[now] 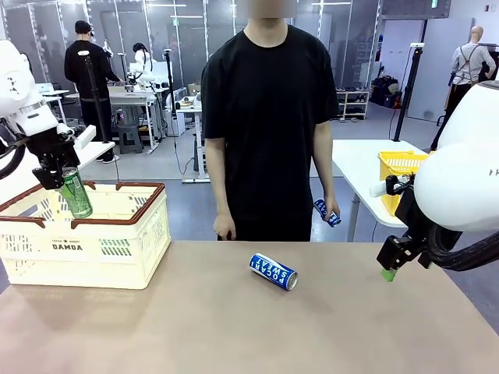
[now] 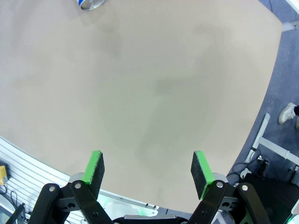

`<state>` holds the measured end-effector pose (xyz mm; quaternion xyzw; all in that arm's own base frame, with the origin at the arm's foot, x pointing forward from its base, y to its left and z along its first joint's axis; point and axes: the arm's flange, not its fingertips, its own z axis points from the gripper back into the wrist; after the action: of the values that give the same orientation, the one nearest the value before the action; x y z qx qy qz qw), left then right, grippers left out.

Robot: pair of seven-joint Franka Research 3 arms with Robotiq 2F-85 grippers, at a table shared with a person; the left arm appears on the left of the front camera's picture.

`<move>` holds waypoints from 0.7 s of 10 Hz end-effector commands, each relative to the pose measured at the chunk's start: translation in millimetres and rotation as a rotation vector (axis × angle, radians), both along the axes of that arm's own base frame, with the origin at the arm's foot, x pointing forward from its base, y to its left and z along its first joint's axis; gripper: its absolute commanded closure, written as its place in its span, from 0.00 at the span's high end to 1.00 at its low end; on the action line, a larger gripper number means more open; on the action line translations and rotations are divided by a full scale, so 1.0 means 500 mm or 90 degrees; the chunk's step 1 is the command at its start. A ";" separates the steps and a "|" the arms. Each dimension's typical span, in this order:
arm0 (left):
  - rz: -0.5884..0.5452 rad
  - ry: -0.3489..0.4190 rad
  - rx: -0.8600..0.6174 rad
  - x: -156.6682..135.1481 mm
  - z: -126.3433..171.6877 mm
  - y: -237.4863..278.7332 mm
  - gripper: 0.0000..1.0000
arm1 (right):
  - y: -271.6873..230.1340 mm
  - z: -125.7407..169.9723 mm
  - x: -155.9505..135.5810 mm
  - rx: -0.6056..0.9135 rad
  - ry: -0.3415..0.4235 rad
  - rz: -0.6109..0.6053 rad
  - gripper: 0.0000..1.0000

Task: Place the drinks into the Shopping basket.
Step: Pick up one drink and place it into the Shopping basket.

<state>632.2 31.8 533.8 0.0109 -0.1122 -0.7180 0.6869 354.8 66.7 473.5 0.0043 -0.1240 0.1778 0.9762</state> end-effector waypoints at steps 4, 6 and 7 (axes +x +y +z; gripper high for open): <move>0.016 0.096 0.047 0.114 -0.071 0.066 0.60 | -0.001 -0.001 0.000 0.003 0.003 0.004 0.93; 0.026 0.111 0.063 0.148 -0.116 0.099 0.60 | -0.001 -0.001 0.000 0.003 0.003 0.004 0.93; 0.033 0.116 0.069 0.167 -0.139 0.115 0.60 | -0.001 -0.001 0.000 0.003 0.003 0.004 0.93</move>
<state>695.8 84.8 455.9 -0.0127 -0.0185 -0.7088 0.7051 354.7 66.7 473.6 0.0043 -0.1241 0.1778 0.9762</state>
